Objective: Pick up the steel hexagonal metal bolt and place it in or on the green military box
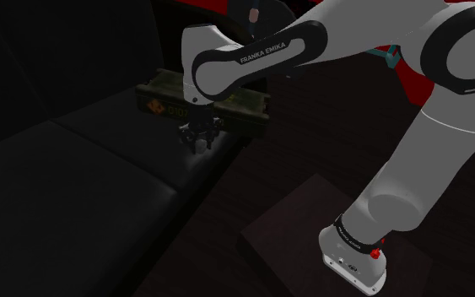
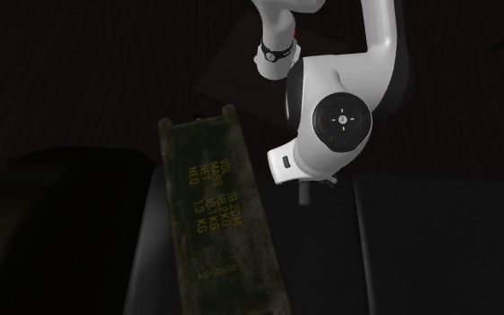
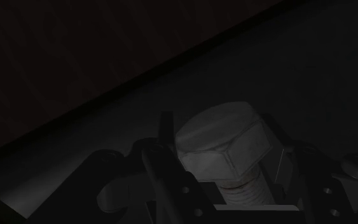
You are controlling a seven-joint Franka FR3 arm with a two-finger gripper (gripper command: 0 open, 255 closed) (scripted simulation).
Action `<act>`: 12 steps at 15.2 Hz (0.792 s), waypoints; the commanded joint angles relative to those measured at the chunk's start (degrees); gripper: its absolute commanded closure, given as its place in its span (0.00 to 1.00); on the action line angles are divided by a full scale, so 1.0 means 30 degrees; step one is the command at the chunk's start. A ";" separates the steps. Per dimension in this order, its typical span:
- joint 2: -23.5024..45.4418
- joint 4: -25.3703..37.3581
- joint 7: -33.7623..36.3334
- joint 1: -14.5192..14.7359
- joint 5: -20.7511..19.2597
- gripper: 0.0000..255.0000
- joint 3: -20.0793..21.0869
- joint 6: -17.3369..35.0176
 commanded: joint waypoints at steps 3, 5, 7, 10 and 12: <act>0.0000 0.0001 0.0000 0.0000 0.0000 1.00 0.0000 0.0000; 0.0000 0.0000 -0.0001 0.0000 0.0000 1.00 0.0000 0.0001; 0.0002 0.0001 0.0002 0.0001 -0.0001 1.00 0.0001 0.0003; -0.0332 0.0413 -0.0052 -0.0031 0.0126 1.00 0.0011 -0.0720; -0.0536 0.0708 -0.0081 -0.0051 0.0202 1.00 0.0014 -0.1206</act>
